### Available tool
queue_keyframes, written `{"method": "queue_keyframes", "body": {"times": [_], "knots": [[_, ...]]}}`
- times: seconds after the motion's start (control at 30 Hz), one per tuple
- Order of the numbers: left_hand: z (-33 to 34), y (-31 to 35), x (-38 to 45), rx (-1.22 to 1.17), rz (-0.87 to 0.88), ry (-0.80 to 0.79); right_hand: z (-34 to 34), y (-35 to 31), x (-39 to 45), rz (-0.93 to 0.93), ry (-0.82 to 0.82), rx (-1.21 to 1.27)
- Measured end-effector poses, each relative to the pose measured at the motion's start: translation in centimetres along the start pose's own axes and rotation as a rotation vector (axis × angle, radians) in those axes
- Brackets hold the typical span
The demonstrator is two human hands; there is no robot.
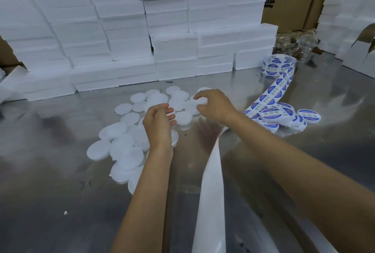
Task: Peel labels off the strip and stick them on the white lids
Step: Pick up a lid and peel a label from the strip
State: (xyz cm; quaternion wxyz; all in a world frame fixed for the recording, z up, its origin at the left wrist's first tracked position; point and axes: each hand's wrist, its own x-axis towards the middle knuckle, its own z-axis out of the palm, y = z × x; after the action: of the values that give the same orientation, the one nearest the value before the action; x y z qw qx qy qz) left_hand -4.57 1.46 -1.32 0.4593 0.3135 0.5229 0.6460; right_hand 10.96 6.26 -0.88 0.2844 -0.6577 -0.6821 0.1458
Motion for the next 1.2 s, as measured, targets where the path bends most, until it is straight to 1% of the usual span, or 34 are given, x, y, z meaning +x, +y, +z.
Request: {"method": "queue_keyframes", "body": {"times": [0.07,0.1,0.23,0.3,0.37,0.47,0.53,0.57,0.67,0.73,0.8,0.83,0.87,0.97,1.0,1.03,1.13,1.2], "knots": [[-0.2,0.0,0.2,-0.012,-0.007,0.007,0.9,-0.3,0.9,0.013,-0.095,-0.096],[-0.2,0.0,0.3,-0.020,-0.011,0.008,1.3,-0.3,1.1,0.014,-0.103,-0.121],[-0.3,0.1,0.7,-0.025,-0.021,0.003,2.3,-0.3,1.0,0.026,0.007,-0.105],[-0.3,0.1,0.7,-0.017,-0.023,0.002,2.3,-0.1,1.2,0.055,0.014,-0.060],[-0.3,0.3,0.6,-0.028,-0.037,-0.004,1.7,0.0,1.5,0.073,-0.001,0.057],[-0.5,0.4,0.7,-0.047,-0.058,-0.015,0.5,-0.3,1.4,0.120,0.061,0.308],[-0.7,0.4,0.6,-0.067,-0.059,-0.048,-0.6,-0.8,0.8,0.169,0.088,0.488],[-0.7,0.5,0.5,-0.071,-0.053,-0.073,-1.1,-1.1,0.3,0.183,0.070,0.580],[-0.2,0.6,-0.1,-0.075,-0.038,-0.212,-3.0,-2.1,-2.0,0.133,-0.065,0.803],[0.4,0.6,-0.7,-0.047,-0.040,-0.330,-3.6,-2.6,-3.7,0.075,-0.177,0.881],[0.9,0.6,-1.5,0.019,-0.022,-0.400,-3.7,-2.7,-5.1,0.054,-0.254,0.922],[1.0,0.6,-1.9,0.034,-0.002,-0.414,-3.7,-2.6,-5.5,0.058,-0.245,0.895],[1.2,0.6,-2.2,0.036,0.021,-0.422,-3.8,-2.4,-5.9,0.063,-0.195,0.820],[1.4,0.6,-2.7,0.057,0.068,-0.435,-3.9,-0.5,-6.7,0.054,0.094,0.385],[1.5,0.5,-2.8,0.093,0.076,-0.424,-3.9,0.3,-7.2,0.041,0.131,0.274],[1.5,0.4,-2.8,0.135,0.080,-0.411,-3.6,1.0,-7.9,0.030,0.104,0.219],[1.6,0.0,-2.6,0.199,0.032,-0.393,-2.0,2.9,-10.1,-0.005,-0.082,0.132],[1.7,-0.3,-2.4,0.235,0.000,-0.392,-1.2,3.8,-11.0,-0.038,-0.079,0.106]]}}
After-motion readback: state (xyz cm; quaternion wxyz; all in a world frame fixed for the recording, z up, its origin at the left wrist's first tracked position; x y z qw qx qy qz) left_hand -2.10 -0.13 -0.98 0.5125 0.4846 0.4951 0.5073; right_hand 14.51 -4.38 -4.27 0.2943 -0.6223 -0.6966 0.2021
